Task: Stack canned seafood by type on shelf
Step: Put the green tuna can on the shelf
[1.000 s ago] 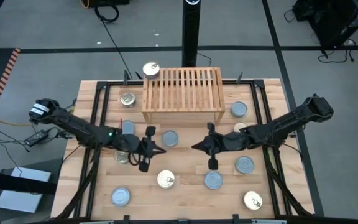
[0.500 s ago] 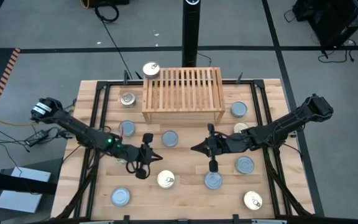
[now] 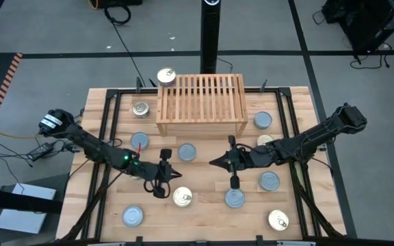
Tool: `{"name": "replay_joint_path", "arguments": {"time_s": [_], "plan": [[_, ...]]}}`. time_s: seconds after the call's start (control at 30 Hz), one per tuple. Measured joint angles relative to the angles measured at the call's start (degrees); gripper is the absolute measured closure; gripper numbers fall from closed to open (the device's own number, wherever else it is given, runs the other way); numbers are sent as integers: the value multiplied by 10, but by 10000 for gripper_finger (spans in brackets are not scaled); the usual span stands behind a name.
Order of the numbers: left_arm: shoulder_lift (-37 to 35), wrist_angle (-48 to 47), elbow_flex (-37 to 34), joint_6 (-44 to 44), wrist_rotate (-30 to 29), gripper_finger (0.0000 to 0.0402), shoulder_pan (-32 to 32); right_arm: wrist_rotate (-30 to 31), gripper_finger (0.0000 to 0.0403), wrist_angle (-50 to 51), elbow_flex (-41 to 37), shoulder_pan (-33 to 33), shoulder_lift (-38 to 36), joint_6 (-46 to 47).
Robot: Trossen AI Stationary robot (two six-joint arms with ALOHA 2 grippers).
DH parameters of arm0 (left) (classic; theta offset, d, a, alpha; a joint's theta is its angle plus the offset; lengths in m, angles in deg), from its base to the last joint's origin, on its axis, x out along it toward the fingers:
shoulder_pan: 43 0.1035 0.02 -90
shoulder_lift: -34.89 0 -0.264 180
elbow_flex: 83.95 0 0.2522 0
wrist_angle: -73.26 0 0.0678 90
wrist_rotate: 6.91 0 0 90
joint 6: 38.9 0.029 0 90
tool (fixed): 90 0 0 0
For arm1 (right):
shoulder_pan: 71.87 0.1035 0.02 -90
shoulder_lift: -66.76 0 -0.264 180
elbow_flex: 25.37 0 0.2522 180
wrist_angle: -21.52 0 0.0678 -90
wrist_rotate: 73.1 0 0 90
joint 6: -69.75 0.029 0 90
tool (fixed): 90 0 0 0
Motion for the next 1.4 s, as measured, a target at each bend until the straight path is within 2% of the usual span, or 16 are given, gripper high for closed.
{"name": "replay_joint_path", "arguments": {"time_s": [0.1, 0.53, 0.93, 1.17, 1.4], "plan": [[0, 4, 0, -5, -16, 383, 6, 0, 394, -1, 0, 0, 0, 0], [0, -10, 0, -59, -20, 383, 29, 0, 394, -2, 0, 0, 0, 6], [0, -8, 0, -62, -34, 383, 29, 0, 394, -2, 0, 0, 0, 6], [34, 6, 0, -61, -35, 383, 54, -1, 394, -1, 0, 0, 0, 6], [61, 20, 0, -62, 9, 383, 78, -1, 394, 11, 0, 0, 0, 6]]}}
